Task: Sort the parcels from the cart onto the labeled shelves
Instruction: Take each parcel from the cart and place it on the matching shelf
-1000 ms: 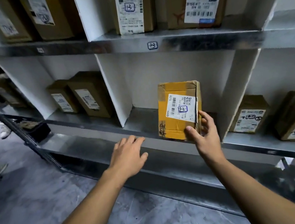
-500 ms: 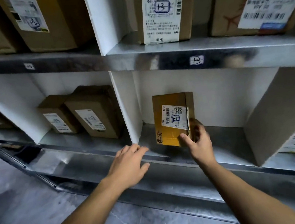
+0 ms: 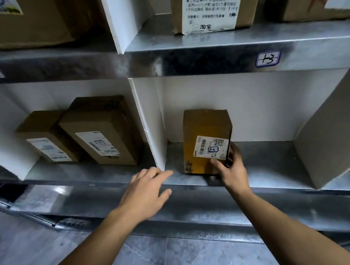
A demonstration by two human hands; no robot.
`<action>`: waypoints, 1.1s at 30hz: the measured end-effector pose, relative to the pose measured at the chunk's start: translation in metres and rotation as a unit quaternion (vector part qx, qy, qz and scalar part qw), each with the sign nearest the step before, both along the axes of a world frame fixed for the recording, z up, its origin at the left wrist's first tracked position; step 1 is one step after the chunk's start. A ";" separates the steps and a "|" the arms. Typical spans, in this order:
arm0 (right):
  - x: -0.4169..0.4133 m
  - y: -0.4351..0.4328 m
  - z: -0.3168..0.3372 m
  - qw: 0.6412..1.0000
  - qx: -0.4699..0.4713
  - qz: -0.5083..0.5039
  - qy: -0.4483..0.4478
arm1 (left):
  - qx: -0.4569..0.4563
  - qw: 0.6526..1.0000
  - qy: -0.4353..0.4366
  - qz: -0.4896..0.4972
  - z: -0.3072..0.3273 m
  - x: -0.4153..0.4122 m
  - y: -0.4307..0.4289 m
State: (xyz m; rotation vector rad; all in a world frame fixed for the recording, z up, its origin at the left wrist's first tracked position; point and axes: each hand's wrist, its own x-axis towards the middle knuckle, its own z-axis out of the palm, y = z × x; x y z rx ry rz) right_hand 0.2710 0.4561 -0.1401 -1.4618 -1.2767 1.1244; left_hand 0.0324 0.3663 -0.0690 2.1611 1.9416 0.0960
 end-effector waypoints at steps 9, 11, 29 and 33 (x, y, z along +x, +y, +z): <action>-0.024 0.011 -0.008 1.000 0.000 -0.023 0.021 | 0.011 1.000 0.004 -0.020 -0.008 -0.008 0.008; -0.027 0.018 -0.008 0.999 0.002 -0.027 0.022 | 0.009 1.000 0.000 -0.019 -0.009 -0.011 0.009; 0.030 -0.021 -0.001 0.963 0.083 0.032 -0.256 | 0.010 0.994 -0.039 -0.105 -0.018 0.034 0.010; 0.080 -0.059 -0.003 0.915 0.117 0.029 -0.386 | 0.017 0.986 -0.029 -0.161 -0.019 0.081 0.014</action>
